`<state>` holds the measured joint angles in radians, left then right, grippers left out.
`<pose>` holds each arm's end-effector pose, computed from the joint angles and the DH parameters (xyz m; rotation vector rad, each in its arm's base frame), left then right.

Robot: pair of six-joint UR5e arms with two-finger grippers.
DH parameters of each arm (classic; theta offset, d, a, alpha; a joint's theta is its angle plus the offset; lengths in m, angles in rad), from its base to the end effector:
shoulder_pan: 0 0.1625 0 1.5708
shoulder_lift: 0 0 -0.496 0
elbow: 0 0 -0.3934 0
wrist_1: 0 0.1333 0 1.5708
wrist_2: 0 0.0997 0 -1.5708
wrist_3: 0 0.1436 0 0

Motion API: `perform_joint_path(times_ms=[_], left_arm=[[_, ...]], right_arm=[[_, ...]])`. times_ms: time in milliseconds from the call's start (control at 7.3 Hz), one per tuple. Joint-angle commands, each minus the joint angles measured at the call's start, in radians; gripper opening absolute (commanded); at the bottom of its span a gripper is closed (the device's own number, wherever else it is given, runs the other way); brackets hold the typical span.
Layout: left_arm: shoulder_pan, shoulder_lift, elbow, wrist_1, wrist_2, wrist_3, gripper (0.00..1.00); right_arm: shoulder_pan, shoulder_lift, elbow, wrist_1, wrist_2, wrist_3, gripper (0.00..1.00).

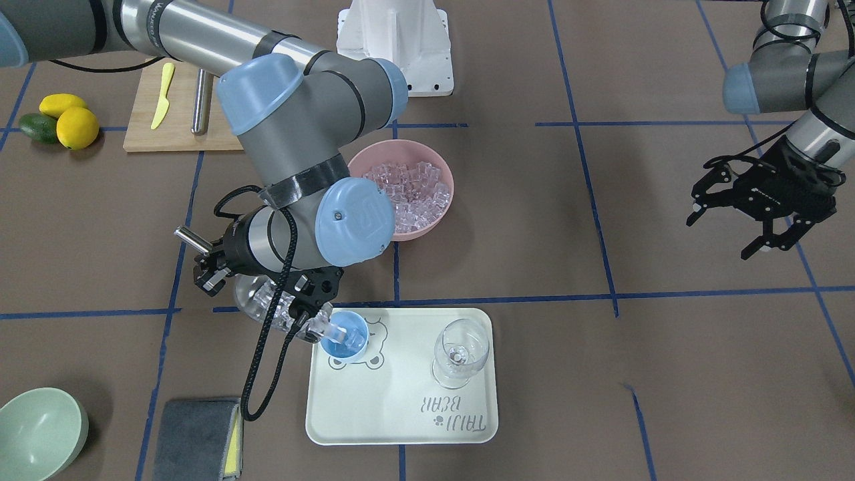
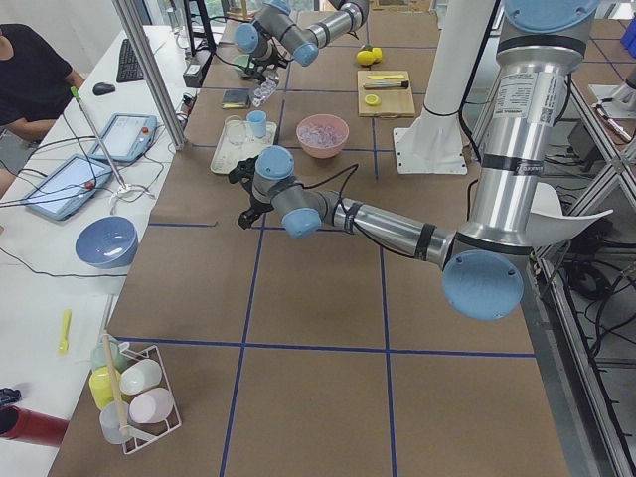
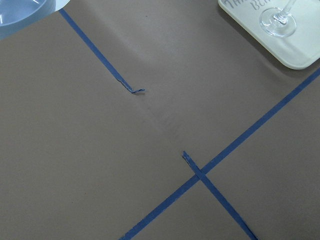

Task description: Put ice in cup with scoop

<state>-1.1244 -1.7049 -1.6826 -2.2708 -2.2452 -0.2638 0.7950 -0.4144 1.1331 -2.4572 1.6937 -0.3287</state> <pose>0.2185 -0.5575 0.5430 0.6395 0.9053 0.4822 -0.4949 -0.6697 0.2604 -0.2003 -0.0867 -1.0901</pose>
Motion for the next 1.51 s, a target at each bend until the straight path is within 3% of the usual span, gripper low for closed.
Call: perform_joint_path(times_ms=[0, 822, 1369], left_arm=[[-0.002, 0.023, -0.005, -0.006, -0.002, 0.0, 1.0], [-0.003, 0.024, -0.005, -0.004, -0.024, 0.0, 1.0], [-0.009, 0.022, -0.006, -0.003, -0.042, -0.002, 1.0]], right_arm=[[0.0, 0.0, -0.003, -0.003, -0.028, -0.006, 0.0], [0.0, 0.023, 0.004, -0.155, -0.187, -0.171, 0.0], [0.0, 0.034, 0.007, -0.174, -0.198, -0.217, 0.0]])
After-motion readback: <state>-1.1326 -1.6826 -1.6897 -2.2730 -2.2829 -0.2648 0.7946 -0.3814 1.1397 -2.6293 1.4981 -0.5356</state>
